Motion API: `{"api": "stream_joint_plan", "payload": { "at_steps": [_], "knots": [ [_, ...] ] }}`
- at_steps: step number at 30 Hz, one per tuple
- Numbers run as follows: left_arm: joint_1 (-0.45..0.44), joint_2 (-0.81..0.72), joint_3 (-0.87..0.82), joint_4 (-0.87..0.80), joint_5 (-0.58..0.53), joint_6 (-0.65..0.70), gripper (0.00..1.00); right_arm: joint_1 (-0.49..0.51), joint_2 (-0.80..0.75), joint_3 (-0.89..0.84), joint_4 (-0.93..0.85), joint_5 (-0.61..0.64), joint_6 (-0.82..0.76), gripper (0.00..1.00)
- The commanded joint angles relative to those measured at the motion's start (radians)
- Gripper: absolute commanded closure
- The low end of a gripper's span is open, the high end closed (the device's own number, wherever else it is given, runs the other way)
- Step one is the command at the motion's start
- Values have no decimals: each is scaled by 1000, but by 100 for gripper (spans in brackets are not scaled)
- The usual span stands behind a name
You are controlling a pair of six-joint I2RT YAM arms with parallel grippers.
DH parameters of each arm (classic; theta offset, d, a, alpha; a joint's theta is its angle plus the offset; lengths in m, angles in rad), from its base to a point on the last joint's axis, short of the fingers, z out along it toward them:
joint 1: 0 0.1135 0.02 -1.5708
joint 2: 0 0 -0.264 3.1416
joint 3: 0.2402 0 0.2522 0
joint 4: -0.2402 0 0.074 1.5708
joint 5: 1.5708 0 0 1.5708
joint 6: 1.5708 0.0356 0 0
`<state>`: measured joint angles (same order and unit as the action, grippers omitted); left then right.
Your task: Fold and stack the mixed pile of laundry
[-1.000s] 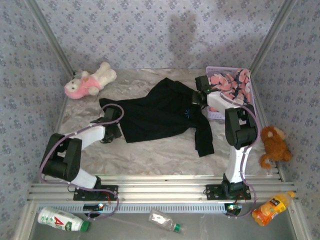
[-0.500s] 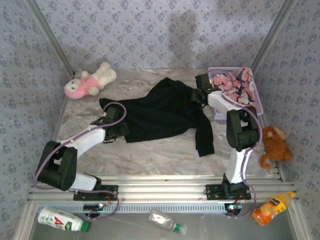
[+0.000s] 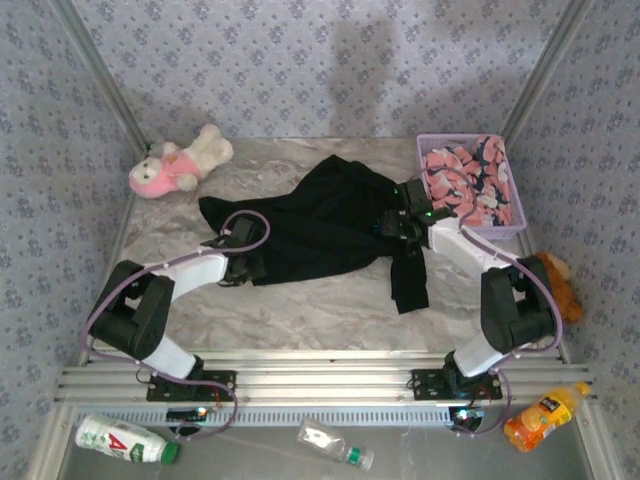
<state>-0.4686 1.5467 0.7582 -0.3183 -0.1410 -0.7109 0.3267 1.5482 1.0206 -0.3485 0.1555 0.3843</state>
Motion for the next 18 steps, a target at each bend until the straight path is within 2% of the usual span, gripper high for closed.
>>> {"api": "stream_joint_plan", "payload": {
  "at_steps": [1, 3, 4, 8, 12, 15, 18],
  "knots": [
    [-22, 37, 20, 68, 55, -5, 84, -29, -50, -28, -22, -3, 27, 42],
    [-18, -1, 21, 39, 8, 16, 97, -38, -52, -41, -16, 0, 29, 42],
    [-11, -29, 25, 11, -26, 32, 100, -41, -49, -47, -11, 0, 30, 42],
    [57, -171, 10, -75, -130, 98, 100, -38, -23, -58, 4, -16, 33, 42],
    [177, -298, -51, -90, -139, 127, 100, -29, -9, -86, 19, -44, 52, 42],
    [226, -331, -83, -99, -144, 142, 100, -23, 4, -103, 18, -49, 58, 42],
    [232, -319, -100, -87, -149, 136, 100, -20, 22, -107, 22, -65, 59, 42]
  ]
}}
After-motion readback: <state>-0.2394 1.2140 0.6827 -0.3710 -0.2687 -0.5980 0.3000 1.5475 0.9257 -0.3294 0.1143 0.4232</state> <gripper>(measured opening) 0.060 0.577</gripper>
